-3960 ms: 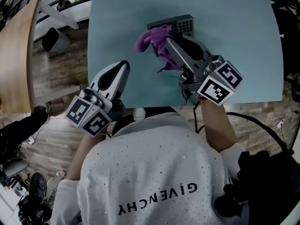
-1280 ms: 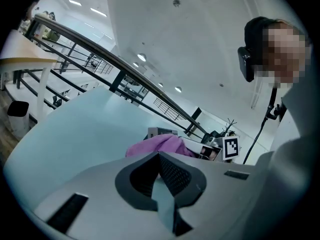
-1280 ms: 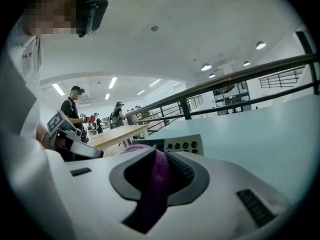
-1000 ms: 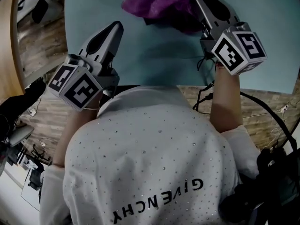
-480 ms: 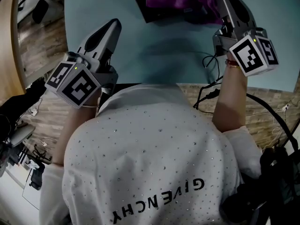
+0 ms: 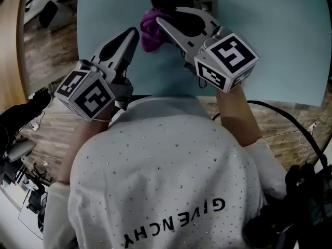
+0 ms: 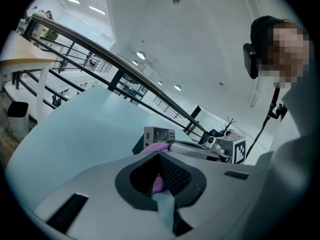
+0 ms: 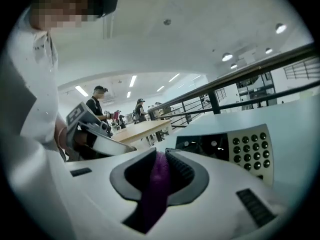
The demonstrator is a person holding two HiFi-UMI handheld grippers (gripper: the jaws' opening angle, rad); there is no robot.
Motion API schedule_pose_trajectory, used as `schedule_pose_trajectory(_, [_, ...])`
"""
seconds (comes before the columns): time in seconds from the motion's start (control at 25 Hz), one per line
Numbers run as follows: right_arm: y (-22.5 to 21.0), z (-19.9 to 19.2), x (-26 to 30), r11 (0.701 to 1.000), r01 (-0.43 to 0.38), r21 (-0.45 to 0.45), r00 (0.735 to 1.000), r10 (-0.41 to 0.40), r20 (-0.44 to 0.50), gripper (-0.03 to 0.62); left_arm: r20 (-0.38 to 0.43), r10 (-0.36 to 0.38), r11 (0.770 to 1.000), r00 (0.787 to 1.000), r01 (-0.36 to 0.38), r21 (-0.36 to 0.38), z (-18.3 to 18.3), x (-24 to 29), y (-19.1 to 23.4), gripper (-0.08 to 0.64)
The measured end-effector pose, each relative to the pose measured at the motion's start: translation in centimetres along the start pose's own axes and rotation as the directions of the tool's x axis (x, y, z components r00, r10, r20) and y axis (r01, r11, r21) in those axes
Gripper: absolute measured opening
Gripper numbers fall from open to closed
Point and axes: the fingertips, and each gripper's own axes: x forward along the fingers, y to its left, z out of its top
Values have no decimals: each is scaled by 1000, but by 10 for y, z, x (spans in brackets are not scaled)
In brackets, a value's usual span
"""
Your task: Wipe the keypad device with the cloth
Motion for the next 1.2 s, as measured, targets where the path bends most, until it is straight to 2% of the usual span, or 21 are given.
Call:
schedule_pose_trajectory(0.12, [-15, -9, 8, 996, 57, -65, 998, -59, -34, 60, 11, 14, 1000, 1000, -14, -2, 1, 2, 5, 0])
schedule_pose_trajectory(0.52, [-62, -17, -28, 968, 222, -120, 972, -229, -47, 61, -27, 19, 1000, 999, -18, 8, -7, -1, 7, 0])
schedule_pose_trajectory(0.8, [-97, -10, -56, 946, 316, -76, 947, -319, -29, 61, -90, -59, 998, 994, 62, 23, -12, 21, -6, 0])
schedule_pose_trajectory(1.0, [-120, -11, -85, 920, 389, -43, 921, -389, -12, 61, -105, -63, 997, 992, 66, 28, -16, 29, -15, 0])
schedule_pose_trajectory(1.2, [-132, -11, -84, 900, 435, -13, 900, -435, -8, 61, -108, -48, 999, 993, 50, 14, -12, 28, 0, 0])
